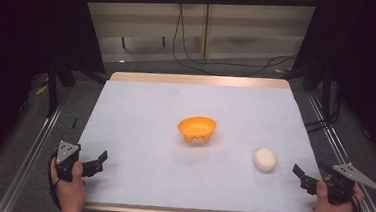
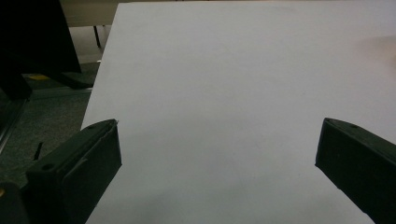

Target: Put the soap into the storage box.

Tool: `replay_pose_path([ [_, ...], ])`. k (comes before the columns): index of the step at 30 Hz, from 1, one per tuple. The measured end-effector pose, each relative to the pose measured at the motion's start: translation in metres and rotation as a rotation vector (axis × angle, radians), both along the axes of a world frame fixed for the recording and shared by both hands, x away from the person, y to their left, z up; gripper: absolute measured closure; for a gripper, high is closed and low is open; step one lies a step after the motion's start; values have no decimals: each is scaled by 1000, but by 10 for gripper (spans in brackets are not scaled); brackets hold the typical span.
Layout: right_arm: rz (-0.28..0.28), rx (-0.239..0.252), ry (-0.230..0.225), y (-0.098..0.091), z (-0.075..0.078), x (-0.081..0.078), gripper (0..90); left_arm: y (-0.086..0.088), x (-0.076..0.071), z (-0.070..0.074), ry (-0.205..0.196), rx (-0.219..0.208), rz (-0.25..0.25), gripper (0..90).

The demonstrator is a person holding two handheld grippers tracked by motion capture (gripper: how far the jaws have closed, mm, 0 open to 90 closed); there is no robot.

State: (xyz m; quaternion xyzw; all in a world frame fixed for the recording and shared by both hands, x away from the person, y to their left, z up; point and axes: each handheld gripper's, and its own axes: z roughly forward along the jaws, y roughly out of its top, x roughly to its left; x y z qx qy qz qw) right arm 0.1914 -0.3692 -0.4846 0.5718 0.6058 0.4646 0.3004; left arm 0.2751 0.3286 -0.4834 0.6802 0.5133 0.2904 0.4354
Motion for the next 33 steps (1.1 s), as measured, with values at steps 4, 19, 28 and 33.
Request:
replay_pose_path([
  [4, 1, -25, 67, 2, 0, 6, 84, 0, 0, 0, 1, 2, -5, 1],
  [19, 68, -71, 216, 12, 21, 19, 114, 0, 1, 0, 15, 5, -5, 0],
  [28, 147, -109, 304, 22, 36, 34, 84, 0, 2, 0, 21, 1, -6, 0],
  [33, 176, -115, 327, 30, 38, 41, 45, 0, 2, 0, 24, 0, -7, 0],
])
